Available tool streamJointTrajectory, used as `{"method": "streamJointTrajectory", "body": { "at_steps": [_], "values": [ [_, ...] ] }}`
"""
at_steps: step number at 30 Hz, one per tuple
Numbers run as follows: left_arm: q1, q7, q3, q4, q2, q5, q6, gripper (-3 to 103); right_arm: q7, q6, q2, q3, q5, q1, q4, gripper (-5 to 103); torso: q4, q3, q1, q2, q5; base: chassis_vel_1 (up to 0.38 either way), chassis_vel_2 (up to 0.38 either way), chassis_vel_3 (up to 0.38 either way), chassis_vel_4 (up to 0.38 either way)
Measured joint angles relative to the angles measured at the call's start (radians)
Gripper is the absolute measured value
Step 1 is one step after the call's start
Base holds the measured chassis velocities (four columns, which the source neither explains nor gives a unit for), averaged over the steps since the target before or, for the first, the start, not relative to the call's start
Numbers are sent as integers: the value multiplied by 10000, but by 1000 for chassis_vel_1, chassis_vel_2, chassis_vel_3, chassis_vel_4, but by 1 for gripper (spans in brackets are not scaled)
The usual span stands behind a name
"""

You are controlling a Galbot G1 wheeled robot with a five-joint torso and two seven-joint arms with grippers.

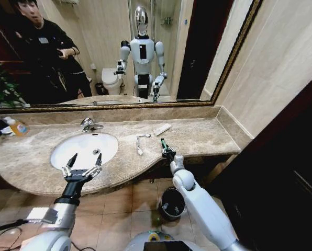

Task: Pick up the trash from the sink and place it in the trash bin.

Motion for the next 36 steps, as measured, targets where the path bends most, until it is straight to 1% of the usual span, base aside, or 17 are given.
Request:
{"method": "streamJointTrajectory", "body": {
  "at_steps": [3, 9, 10, 14, 16, 17, 21, 22, 23, 24, 25, 28, 29, 31, 32, 35, 36],
  "values": [
    [0, 0, 0, 0, 0, 0, 0, 100, -47, 22, -103, 116, -4, -204, 246, 14, 0, 0, 0, 0, -1, 0, 0, 0, 0],
    [0, 0, 0, 0, 0, 0, 0, 100, -274, 109, -589, 539, 133, -1329, 1595, 14, -1, 0, 0, 0, -1, 0, 0, 0, 0],
    [0, 1, 0, 0, 0, 0, 0, 100, -325, 145, -740, 661, 215, -1755, 2059, 14, -2, -1, -1, 0, -1, 0, 0, 0, 0],
    [0, 0, 0, 0, 0, 0, 0, 100, -529, 271, -931, 899, 288, -2447, 2621, 14, -1, -1, -1, 1, -1, 0, 0, 0, 0],
    [0, 1, 1, 0, 0, 0, 1, 100, -624, 476, -1038, 1176, 285, -3102, 2968, 14, 0, -1, 0, 1, -2, 0, 0, 0, 0],
    [0, 1, 1, 0, 0, 0, 1, 100, -624, 476, -1038, 1176, 285, -3102, 2968, 14, 0, -1, 0, 1, -2, 0, 0, 0, 0],
    [-1, 1, 0, 0, 0, 0, 0, 100, -646, 991, -1088, 1586, 288, -4471, 3410, 14, 0, -1, -1, 1, 0, 0, 0, 0, 0],
    [-1, 1, 0, 0, 0, 0, 0, 100, -646, 991, -1088, 1586, 288, -4471, 3410, 14, 0, -1, -1, 1, 0, 0, 0, 0, 0],
    [0, -1, 0, 0, 0, 0, 0, 100, -701, 1190, -1084, 1694, 290, -5001, 3527, 14, -1, -1, -1, 1, -2, 0, 0, 0, 0],
    [0, 0, 1, 0, 0, 0, 0, 100, -795, 1440, -1063, 1781, 244, -5441, 3549, 14, -1, -2, -1, 1, -1, 0, 0, 0, 0],
    [0, 0, 1, 0, 0, 0, 0, 100, -795, 1440, -1063, 1781, 244, -5441, 3549, 14, -1, -2, -1, 1, -1, 0, 0, 0, 0],
    [0, -1, 0, 0, 0, 0, 0, 100, -1002, 2336, -880, 1911, -97, -6417, 3083, 14, -2, -2, -2, 1, -2, 0, 0, 0, 0],
    [0, -1, 0, 0, 0, 0, 0, 100, -1002, 2336, -880, 1911, -97, -6417, 3083, 14, -2, -2, -2, 1, -2, 0, 0, 0, 0],
    [0, -1, 0, 0, 0, 0, 0, 100, -1047, 2824, -672, 1914, -256, -6687, 2377, 14, -2, -1, -1, 2, -2, 0, 0, 0, 0],
    [0, -1, 0, 0, 0, 0, 0, 100, -1047, 2824, -672, 1914, -256, -6687, 2377, 14, -2, -1, -1, 2, -2, 0, 0, 0, 0],
    [0, -1, 0, 0, 0, 0, 0, 100, -1054, 2995, -348, 1802, -104, -6640, 1196, 14, -1, -1, -1, 1, -2, 0, 0, 0, 0],
    [0, -1, 0, 0, 0, 0, 0, 100, -1054, 2995, -348, 1802, -104, -6640, 1196, 14, -1, -1, -1, 1, -2, 0, 0, 0, 0]
  ]
}}
